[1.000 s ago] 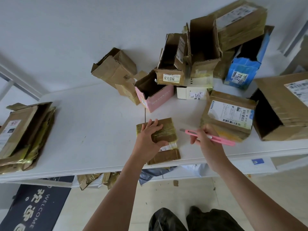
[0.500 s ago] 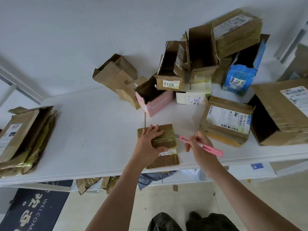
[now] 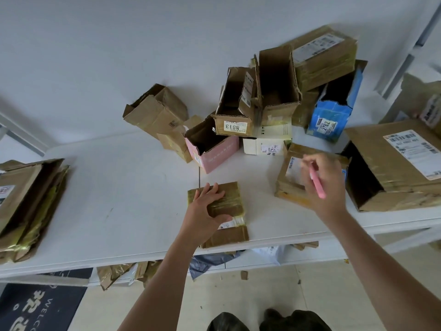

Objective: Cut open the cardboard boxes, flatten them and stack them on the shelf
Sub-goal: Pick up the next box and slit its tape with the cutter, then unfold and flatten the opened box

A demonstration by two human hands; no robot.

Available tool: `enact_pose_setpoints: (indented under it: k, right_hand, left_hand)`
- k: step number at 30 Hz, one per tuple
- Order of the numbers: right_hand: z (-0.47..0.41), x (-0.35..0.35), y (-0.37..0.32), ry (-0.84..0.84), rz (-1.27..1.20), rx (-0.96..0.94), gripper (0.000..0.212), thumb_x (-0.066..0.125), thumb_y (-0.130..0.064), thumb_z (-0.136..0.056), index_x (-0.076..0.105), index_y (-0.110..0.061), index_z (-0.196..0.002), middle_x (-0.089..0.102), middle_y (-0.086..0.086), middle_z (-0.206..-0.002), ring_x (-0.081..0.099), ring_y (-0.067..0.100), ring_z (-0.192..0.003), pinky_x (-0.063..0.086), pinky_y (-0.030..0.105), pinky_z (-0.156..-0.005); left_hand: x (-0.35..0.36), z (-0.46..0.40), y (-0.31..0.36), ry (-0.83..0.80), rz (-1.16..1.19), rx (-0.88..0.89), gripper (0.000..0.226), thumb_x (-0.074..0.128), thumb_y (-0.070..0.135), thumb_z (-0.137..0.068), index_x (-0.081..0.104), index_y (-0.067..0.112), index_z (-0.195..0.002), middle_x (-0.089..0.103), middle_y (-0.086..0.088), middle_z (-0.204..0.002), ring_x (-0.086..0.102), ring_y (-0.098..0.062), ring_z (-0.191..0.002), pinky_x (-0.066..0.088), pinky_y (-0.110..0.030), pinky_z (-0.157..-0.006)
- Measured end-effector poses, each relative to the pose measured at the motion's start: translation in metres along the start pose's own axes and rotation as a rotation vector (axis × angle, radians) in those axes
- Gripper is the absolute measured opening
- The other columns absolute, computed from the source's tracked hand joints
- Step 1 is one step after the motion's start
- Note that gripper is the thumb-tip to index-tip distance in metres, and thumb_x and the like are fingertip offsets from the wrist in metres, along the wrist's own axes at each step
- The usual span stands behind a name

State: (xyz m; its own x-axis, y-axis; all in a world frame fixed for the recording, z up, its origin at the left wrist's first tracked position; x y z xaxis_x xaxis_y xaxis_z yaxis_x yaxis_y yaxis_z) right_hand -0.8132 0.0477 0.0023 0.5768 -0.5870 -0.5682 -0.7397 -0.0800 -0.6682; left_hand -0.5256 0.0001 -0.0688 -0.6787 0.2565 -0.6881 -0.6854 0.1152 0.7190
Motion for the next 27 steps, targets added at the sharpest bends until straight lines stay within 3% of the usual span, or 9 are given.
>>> enact_pose_setpoints:
  k: [1,3,5,9,12,15,19,22,27]
  right_hand:
    - [-0.009,0.002,0.016,-0.060,0.185,0.033,0.022,0.066,-0.013,-0.091,0.060,0.001,-0.106,0.065,0.017,-0.099,0.056,0.035,-0.090,0.045,0.041,-0.074]
    - [-0.016,0.016,0.052,-0.282,0.457,0.160,0.059,0.081,-0.013,-0.075,0.054,-0.002,-0.126,0.058,0.022,-0.124,0.047,0.040,-0.108,0.044,0.045,-0.088]
    - [-0.015,0.023,0.068,-0.383,0.531,0.224,0.080,0.085,-0.013,-0.071,0.045,-0.007,-0.141,0.048,0.021,-0.135,0.040,0.042,-0.118,0.040,0.049,-0.100]
    - [-0.012,0.026,0.067,-0.432,0.593,0.237,0.075,0.076,-0.019,-0.082,0.041,-0.016,-0.148,0.038,0.021,-0.138,0.032,0.041,-0.123,0.034,0.050,-0.108]
    - [-0.013,0.015,0.052,-0.382,0.639,0.216,0.075,0.080,-0.019,-0.075,0.044,-0.015,-0.141,0.039,0.022,-0.130,0.034,0.040,-0.119,0.032,0.049,-0.106]
    - [-0.013,0.019,0.003,-0.266,0.493,0.025,0.048,0.067,-0.002,-0.078,0.057,-0.010,-0.125,0.046,0.019,-0.122,0.038,0.036,-0.117,0.042,0.048,-0.101]
    - [0.018,0.089,-0.066,-0.578,0.046,-0.132,0.042,0.053,-0.001,-0.094,0.054,-0.011,-0.135,0.052,0.008,-0.133,0.043,0.023,-0.128,0.039,0.034,-0.107]
    - [0.044,0.135,-0.088,-0.802,-0.140,-0.046,0.046,0.047,-0.016,-0.103,0.040,-0.016,-0.149,0.041,0.002,-0.151,0.031,0.018,-0.143,0.027,0.032,-0.118]
    - [0.073,0.152,-0.088,-0.816,0.073,-0.150,0.058,0.049,-0.043,-0.100,0.037,-0.014,-0.148,0.045,0.008,-0.129,0.039,0.023,-0.120,0.042,0.034,-0.101]
  left_hand:
    - [0.000,0.000,0.000,0.000,-0.003,0.000,0.072,0.084,0.026,-0.075,0.053,0.031,-0.139,0.027,0.031,-0.146,0.005,0.011,-0.136,0.006,-0.026,-0.116]
    - [0.001,0.001,-0.001,-0.001,0.001,-0.004,0.072,0.084,0.026,-0.075,0.053,0.032,-0.139,0.026,0.032,-0.145,0.004,0.012,-0.135,0.007,-0.027,-0.116]
    - [0.001,0.001,-0.001,-0.006,0.012,-0.010,0.072,0.084,0.026,-0.075,0.053,0.032,-0.139,0.027,0.031,-0.147,0.004,0.013,-0.135,0.007,-0.028,-0.117]
    - [0.002,0.001,-0.001,-0.006,-0.003,0.002,0.071,0.083,0.028,-0.077,0.051,0.033,-0.140,0.027,0.031,-0.148,0.003,0.013,-0.135,0.007,-0.028,-0.116]
    - [0.003,0.002,0.003,-0.012,-0.069,0.044,0.069,0.079,0.033,-0.081,0.048,0.032,-0.143,0.024,0.029,-0.149,0.001,0.013,-0.135,0.005,-0.026,-0.116]
    - [0.005,0.005,0.008,-0.027,-0.159,0.092,0.068,0.074,0.037,-0.086,0.044,0.029,-0.146,0.023,0.024,-0.154,-0.002,0.012,-0.137,-0.001,-0.022,-0.115]
    - [0.006,0.009,0.016,-0.022,-0.221,0.155,0.068,0.071,0.034,-0.089,0.041,0.022,-0.148,0.024,0.015,-0.159,0.003,-0.002,-0.148,-0.010,-0.015,-0.114]
    - [0.001,0.013,0.019,-0.059,-0.246,0.196,0.068,0.071,0.027,-0.089,0.040,0.020,-0.149,0.028,0.009,-0.159,0.006,-0.003,-0.148,-0.016,-0.007,-0.109]
    - [-0.043,0.028,-0.019,0.059,-0.191,0.071,0.068,0.079,0.019,-0.081,0.050,0.024,-0.142,0.037,0.010,-0.155,0.016,-0.006,-0.149,-0.007,-0.016,-0.116]
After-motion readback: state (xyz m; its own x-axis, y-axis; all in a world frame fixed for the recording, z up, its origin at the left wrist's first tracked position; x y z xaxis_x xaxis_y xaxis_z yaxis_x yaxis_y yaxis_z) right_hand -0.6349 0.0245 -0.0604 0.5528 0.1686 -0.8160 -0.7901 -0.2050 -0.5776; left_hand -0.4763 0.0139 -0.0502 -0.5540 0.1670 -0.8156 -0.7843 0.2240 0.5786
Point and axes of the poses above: each hand's wrist, its own z-axis away from the middle knuckle, its own x-axis out of the palm, y = z × x, the point moved 9 cm from there along -z, towards the middle knuckle
